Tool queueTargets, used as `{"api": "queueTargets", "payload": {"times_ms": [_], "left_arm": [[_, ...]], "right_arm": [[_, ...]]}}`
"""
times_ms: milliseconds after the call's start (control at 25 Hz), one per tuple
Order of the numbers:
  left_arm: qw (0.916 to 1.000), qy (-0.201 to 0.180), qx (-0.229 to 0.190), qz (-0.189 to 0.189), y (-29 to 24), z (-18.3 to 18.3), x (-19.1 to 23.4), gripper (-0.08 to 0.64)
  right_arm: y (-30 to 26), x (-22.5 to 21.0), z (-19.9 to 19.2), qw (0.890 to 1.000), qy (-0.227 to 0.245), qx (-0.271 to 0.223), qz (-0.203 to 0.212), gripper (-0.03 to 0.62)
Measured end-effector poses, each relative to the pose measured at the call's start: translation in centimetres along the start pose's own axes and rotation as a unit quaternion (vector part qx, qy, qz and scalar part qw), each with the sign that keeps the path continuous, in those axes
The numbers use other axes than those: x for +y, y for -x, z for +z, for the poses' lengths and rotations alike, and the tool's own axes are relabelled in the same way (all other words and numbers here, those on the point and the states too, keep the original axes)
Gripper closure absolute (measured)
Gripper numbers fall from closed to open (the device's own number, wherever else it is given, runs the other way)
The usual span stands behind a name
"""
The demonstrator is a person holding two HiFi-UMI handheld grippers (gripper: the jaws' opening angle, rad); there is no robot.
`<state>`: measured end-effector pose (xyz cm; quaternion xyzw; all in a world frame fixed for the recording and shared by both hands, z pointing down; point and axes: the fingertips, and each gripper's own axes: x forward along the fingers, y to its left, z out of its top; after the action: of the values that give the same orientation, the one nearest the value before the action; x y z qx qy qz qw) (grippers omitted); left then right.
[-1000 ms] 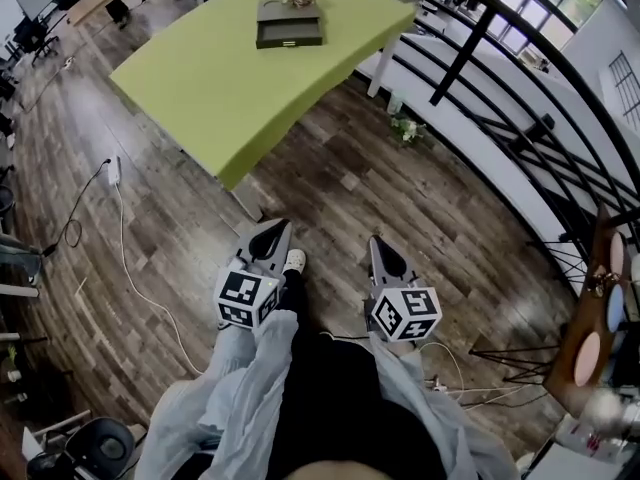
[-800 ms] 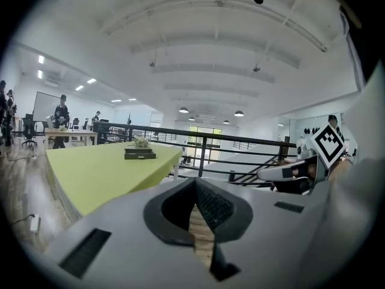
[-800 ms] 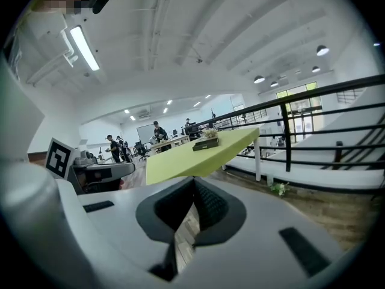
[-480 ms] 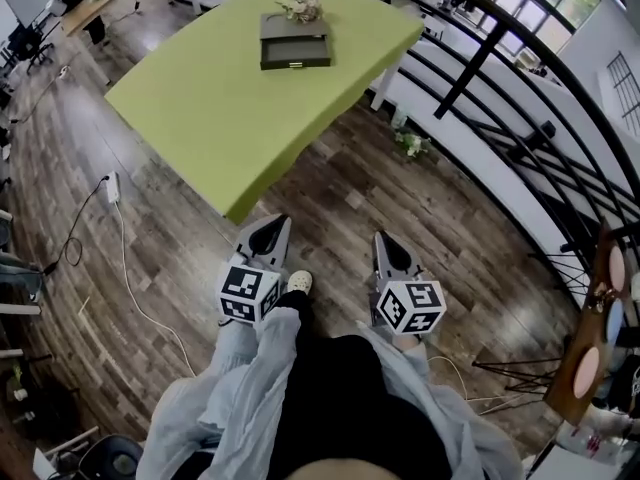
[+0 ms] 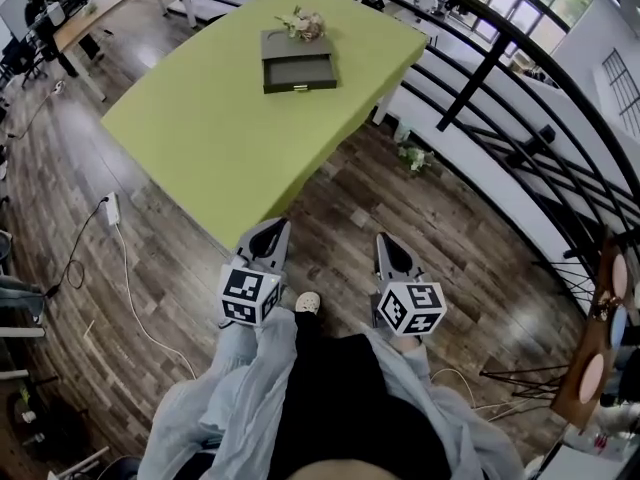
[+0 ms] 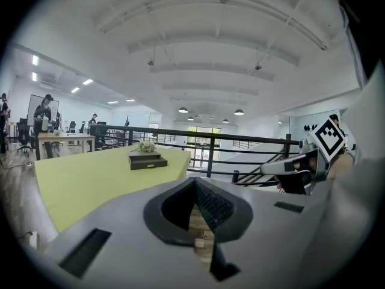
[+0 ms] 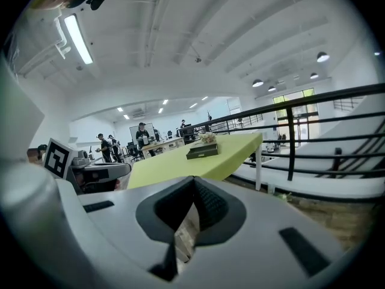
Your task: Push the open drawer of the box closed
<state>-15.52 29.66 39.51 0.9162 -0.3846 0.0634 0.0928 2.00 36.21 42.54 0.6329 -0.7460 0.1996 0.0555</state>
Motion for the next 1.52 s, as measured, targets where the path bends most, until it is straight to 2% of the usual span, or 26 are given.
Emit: {"api": "queueTargets", "payload": {"times_ms": [280,680,880,1320,1520], "left_arm": [[1.0,0.009,0.003,0.002,-1.4,-0.4,2.4,0.545],[0.9994,0.029,0.018,0.004,-2.1,-1.3,2.9,0.545],[0.9993,0.027,0.025,0.012,-3.5,-1.8,3.4,0.545],[0.9981,0.028,0.012,0.053,-8.4,1.0,7.6,0.545],[0.9975,0.027,0.01,0.064,-11.4,2.0,8.9,0.545]], "right_arm": [[-2.3,-0.2,0.2,1.0,-0.013,0.0,-0.004,0.586],[-3.6,-0.7,0.8,1.0,-0.03,0.008,0.003,0.586],[-5.2,-1.7,0.4,0.999,-0.037,0.014,0.011,0.586],[-12.3,-4.1,3.5,0.998,-0.036,0.027,0.045,0.586],[-15.9,-6.5,4.9,0.997,-0.052,0.031,0.057,0.586]]}}
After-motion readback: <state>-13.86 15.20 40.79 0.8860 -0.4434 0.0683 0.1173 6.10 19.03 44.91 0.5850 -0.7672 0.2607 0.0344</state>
